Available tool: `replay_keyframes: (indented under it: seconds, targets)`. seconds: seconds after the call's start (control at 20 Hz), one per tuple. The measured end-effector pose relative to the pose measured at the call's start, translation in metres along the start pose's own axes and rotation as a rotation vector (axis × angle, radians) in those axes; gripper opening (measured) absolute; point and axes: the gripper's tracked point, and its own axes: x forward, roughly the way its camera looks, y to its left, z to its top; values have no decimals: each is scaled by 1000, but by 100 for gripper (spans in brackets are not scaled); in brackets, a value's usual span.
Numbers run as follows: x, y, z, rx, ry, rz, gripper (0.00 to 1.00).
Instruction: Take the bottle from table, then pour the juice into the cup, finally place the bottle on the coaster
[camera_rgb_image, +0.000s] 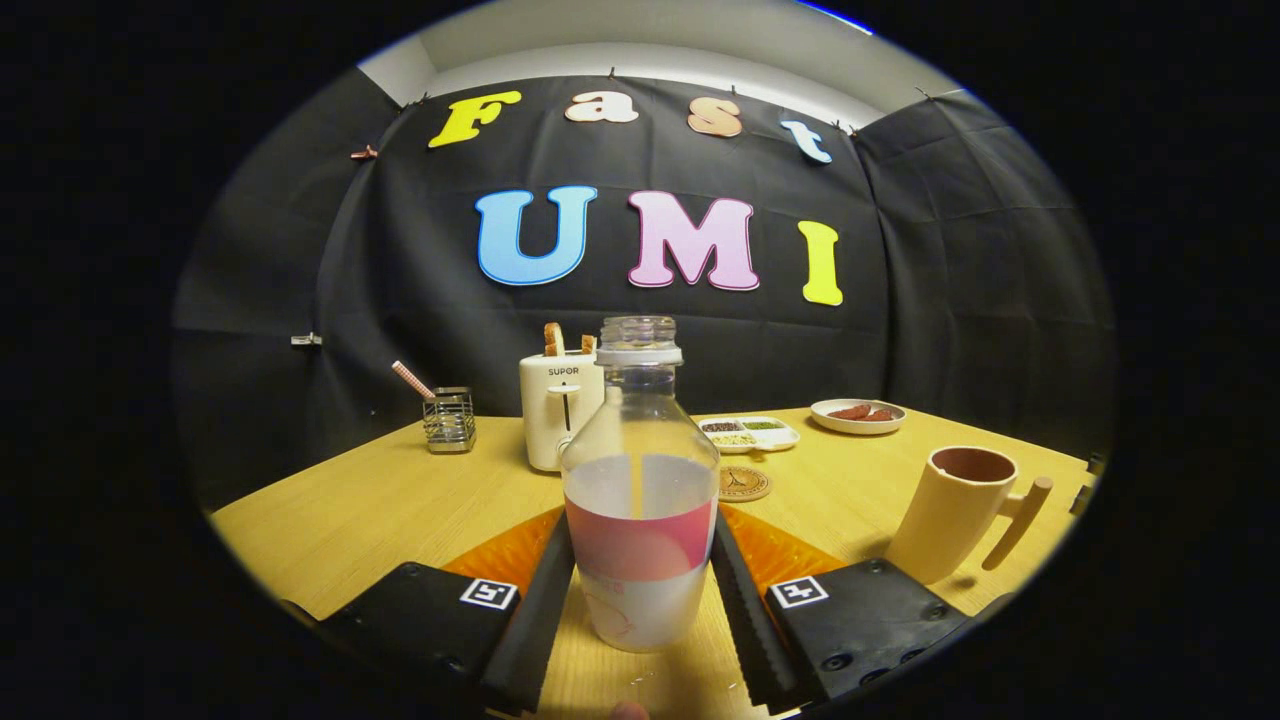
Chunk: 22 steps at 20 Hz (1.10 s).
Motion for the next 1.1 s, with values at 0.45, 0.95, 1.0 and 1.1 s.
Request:
replay_keyframes:
  seconds: [0.45,0.95,1.0,1.1]
  targets:
    - [-20,-11,66,64,-20,15,76]
    - [-21,-35,78,349,69,26,76]
    - [-19,-37,78,398,78,29,76]
    - [-16,-45,76,516,89,33,76]
